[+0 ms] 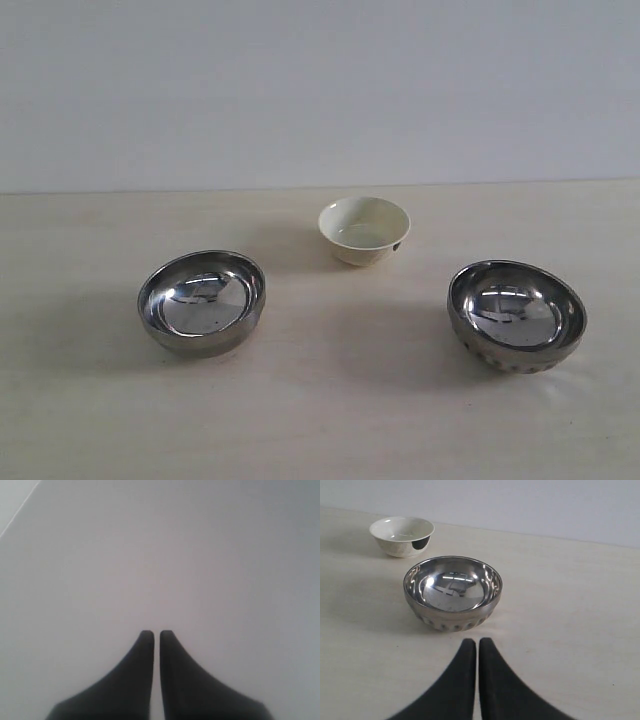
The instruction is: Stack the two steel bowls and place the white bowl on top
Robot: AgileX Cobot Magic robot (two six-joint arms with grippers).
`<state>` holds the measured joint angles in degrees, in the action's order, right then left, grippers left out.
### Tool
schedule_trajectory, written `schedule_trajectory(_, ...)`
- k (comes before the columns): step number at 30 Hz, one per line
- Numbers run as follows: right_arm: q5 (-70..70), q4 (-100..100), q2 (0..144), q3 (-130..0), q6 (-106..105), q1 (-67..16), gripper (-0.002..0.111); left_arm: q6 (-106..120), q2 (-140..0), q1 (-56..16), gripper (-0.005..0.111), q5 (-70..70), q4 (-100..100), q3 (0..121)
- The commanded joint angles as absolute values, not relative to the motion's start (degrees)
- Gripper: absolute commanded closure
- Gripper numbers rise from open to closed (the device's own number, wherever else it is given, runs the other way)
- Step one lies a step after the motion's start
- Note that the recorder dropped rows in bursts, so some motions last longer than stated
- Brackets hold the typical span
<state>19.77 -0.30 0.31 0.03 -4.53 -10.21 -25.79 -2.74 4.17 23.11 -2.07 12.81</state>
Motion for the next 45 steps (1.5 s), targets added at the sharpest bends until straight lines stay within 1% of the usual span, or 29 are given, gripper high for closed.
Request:
schedule_trajectory(1,19.5,-0.6,0.0,0.0,-5.0,-9.8,0.108,-26.2,-9.9,4.4,0.103,7.5,-13.0,22.7)
schedule_trajectory(4,19.5,-0.6,0.0,0.0,-5.0,-9.8,0.108,-26.1,-16.5,4.4,0.103,-2.9,-15.9,29.5)
schedule_trajectory(9,19.5,-0.6,0.0,0.0,-5.0,-9.8,0.108,-21.0,-30.2,3.4,0.103,-16.8,-13.1,38.7)
schedule_trajectory(13,19.5,-0.6,0.0,0.0,-5.0,-9.8,0.108,-6.2,-41.6,1.2,0.103,-26.2,1.4,44.9)
schedule_trajectory(17,19.5,-0.6,0.0,0.0,-5.0,-9.8,0.108,12.7,-56.2,0.6,0.103,-37.5,22.0,50.7)
schedule_trajectory(20,19.5,-0.6,0.0,0.0,-5.0,-9.8,0.108,22.6,-65.9,0.6,0.103,-40.4,31.3,52.4)
schedule_trajectory(22,19.5,-0.6,0.0,0.0,-5.0,-9.8,0.108,24.8,-70.3,0.6,0.103,-39.9,32.0,52.4)
schedule_trajectory(23,19.5,-0.6,0.0,0.0,-5.0,-9.8,0.108,25.5,-73.5,0.6,0.101,-38.9,31.5,52.4)
schedule_trajectory(25,19.5,-0.6,0.0,0.0,-5.0,-9.8,0.108,25.5,-78.0,0.6,0.092,-37.2,31.0,52.4)
schedule_trajectory(27,19.5,-0.6,0.0,0.0,-5.0,-9.8,0.108,25.5,-82.1,0.6,0.078,-35.4,31.0,52.5)
schedule_trajectory(31,19.5,-0.6,0.0,0.0,-5.0,-9.8,0.108,25.5,-89.5,0.6,0.041,-30.8,32.9,53.2)
schedule_trajectory(32,19.5,-0.6,0.0,0.0,-5.0,-9.8,0.108,26.8,-91.1,0.6,0.035,-30.2,34.5,53.8)
schedule_trajectory(33,19.5,-0.6,0.0,0.0,-5.0,-9.8,0.108,28.4,-92.3,0.6,0.032,-30.2,36.0,54.4)
schedule_trajectory(35,19.5,-0.6,0.0,0.0,-5.0,-9.8,0.108,34.2,-96.4,-0.3,0.030,-31.1,40.5,57.1)
schedule_trajectory(38,19.5,-0.6,0.0,0.0,-5.0,-9.8,0.108,34.6,-100.8,-2.7,0.030,-30.5,40.8,59.4)
schedule_trajectory(41,19.5,-0.6,0.0,0.0,-5.0,-9.8,0.108,34.8,-106.5,-5.2,0.030,-26.6,40.8,62.1)
schedule_trajectory(45,19.5,-0.6,0.0,0.0,-5.0,-9.8,0.108,35.7,-111.9,-5.4,0.030,-25.6,41.0,65.0)
